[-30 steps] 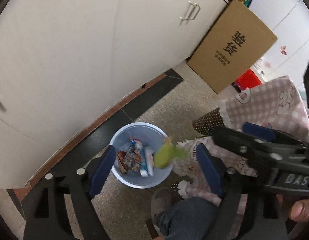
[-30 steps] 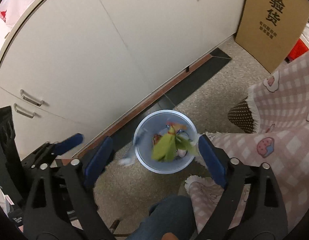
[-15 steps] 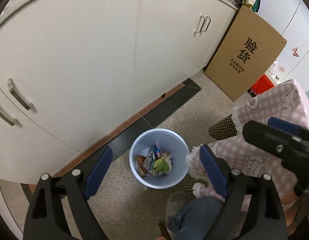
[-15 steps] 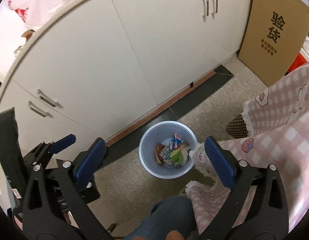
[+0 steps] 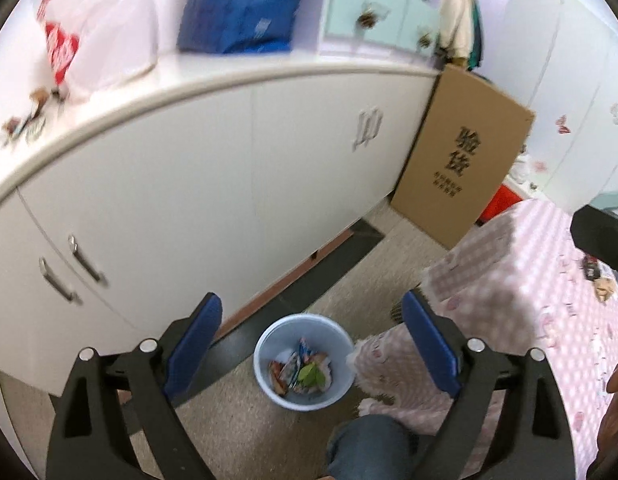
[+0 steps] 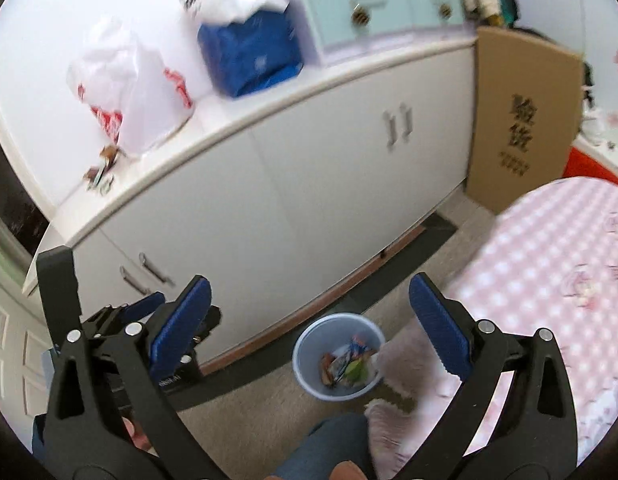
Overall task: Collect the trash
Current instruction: 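Move both tools back over the table, then grasp the beige cloth with the right tool while the left tool grasps the black wrapper, then lift the cloth and black wrapper and turn both tools toward the bin, then open both tools over the bin to drop the cloth and wrapper, then move both tools back over the table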
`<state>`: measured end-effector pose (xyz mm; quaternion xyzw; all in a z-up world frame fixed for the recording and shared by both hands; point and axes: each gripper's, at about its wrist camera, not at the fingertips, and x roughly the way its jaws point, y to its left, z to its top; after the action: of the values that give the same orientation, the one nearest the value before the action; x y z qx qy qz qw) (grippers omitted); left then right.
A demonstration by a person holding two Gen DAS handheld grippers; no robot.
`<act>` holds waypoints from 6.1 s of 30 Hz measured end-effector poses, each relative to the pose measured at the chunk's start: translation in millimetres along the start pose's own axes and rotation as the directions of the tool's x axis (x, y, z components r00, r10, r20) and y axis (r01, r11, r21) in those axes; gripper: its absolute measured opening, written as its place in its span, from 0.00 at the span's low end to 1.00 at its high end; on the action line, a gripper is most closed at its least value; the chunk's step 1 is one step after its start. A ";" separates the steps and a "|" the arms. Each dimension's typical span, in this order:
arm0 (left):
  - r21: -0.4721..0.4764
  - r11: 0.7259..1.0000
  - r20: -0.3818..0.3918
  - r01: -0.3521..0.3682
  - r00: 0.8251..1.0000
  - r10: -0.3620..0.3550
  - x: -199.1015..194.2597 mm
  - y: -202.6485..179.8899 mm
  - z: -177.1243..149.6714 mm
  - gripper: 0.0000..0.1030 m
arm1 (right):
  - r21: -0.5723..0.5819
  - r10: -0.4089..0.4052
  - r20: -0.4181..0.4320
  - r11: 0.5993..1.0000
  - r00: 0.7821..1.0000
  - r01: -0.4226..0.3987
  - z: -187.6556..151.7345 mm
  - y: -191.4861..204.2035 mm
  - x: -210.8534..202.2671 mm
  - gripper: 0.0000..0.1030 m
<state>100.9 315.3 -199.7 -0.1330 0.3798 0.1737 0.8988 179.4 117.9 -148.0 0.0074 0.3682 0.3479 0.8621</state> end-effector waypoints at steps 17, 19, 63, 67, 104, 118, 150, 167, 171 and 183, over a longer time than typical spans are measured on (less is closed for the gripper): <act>0.227 0.964 0.161 0.138 0.971 -0.177 -80.1 -157.5 10.8 0.90 | 0.204 -0.230 0.208 0.961 0.951 0.188 -31.8 -116.0 -159.9 0.94; 0.258 0.956 0.188 0.139 0.963 -0.191 -85.8 -175.0 8.7 0.90 | 0.252 -0.281 0.216 0.941 0.935 0.225 -38.4 -135.1 -175.0 0.94; 0.673 0.628 -0.205 0.390 0.915 -0.349 106.6 -460.5 -5.2 0.90 | 0.421 -0.446 -0.070 0.797 0.892 0.432 -77.4 -356.3 -118.1 0.15; 0.700 0.589 -0.243 0.404 0.910 -0.336 120.6 -479.7 -10.4 0.90 | 0.440 -0.452 -0.024 0.796 0.892 0.415 -78.0 -351.2 -142.7 0.15; 0.385 0.849 -0.004 0.362 0.920 -0.391 -22.1 -223.8 2.6 0.32 | 0.215 -0.280 0.076 0.942 0.957 0.258 -46.9 -160.2 -138.5 0.15; 0.122 0.982 0.082 0.144 0.985 -0.155 -24.1 -50.5 6.4 0.32 | -0.021 -0.054 0.011 0.998 0.998 0.054 -5.0 -26.1 -42.2 0.15; -0.057 0.996 -0.271 0.063 0.960 -0.076 168.6 51.5 -49.8 0.75 | -0.061 -0.054 -0.440 0.998 0.896 0.030 -68.5 23.5 206.6 0.91; -0.081 0.997 -0.095 -0.013 0.995 0.005 78.2 55.2 -14.7 0.83 | -0.085 -0.010 -0.268 0.996 0.963 -0.013 -24.2 35.4 133.1 0.94; -0.049 0.999 -0.048 -0.011 0.999 0.009 52.5 40.3 -6.9 0.83 | -0.070 -0.006 -0.209 0.997 0.978 -0.009 -15.0 28.3 101.8 0.94; 0.063 0.998 0.114 -0.004 0.993 -0.003 -29.3 -27.8 13.4 0.87 | -0.018 -0.014 -0.044 1.000 0.999 0.013 -10.2 -14.9 -0.7 0.94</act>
<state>101.8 288.9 -166.3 -0.0945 0.3331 0.1693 0.9227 181.4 103.7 -159.0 -0.0104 0.3841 0.3455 0.8561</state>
